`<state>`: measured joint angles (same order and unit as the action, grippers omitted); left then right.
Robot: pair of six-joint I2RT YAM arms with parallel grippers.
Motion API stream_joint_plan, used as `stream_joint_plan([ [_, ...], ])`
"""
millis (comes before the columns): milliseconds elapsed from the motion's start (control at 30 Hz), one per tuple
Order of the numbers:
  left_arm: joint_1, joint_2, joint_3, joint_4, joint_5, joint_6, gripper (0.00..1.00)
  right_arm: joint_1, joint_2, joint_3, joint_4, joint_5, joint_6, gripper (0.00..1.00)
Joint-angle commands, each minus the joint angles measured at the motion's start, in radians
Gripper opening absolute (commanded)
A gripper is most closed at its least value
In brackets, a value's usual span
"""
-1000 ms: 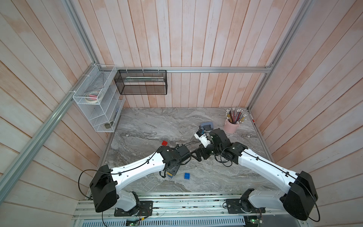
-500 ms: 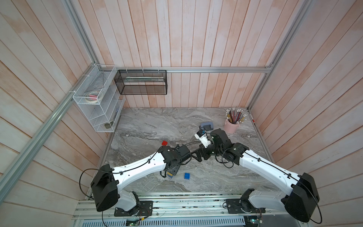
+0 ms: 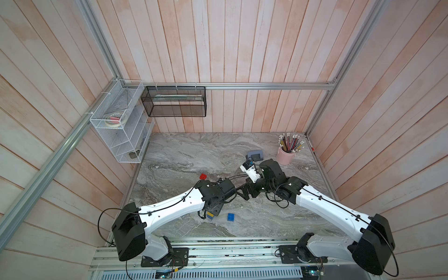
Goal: Assemble a spoon with lego
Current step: Place the lego brick at the center of the board.
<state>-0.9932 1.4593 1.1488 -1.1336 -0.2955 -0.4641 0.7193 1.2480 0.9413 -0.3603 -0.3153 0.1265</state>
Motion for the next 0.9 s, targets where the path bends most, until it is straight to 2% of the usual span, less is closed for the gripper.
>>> stream_joint_plan([
  [0,0.005,0.001,-0.026,-0.02,0.038,0.012,0.5,0.009,-0.019,-0.013,-0.006,0.001,-0.008,0.98],
  [567,0.029,-0.051,0.137,-0.08,-0.035,0.032,0.52,0.012,-0.048,-0.023,-0.007,0.045,-0.006,0.98],
  [700,0.203,-0.102,0.119,-0.023,0.03,0.095,0.52,0.011,-0.058,-0.028,0.004,0.046,0.005,0.98],
  [800,0.375,-0.14,0.03,0.093,0.15,0.158,0.52,0.011,-0.058,-0.028,0.006,0.047,0.005,0.98],
  [867,0.453,-0.134,-0.037,0.162,0.211,0.178,0.52,0.01,-0.059,-0.028,0.003,0.051,0.003,0.98],
])
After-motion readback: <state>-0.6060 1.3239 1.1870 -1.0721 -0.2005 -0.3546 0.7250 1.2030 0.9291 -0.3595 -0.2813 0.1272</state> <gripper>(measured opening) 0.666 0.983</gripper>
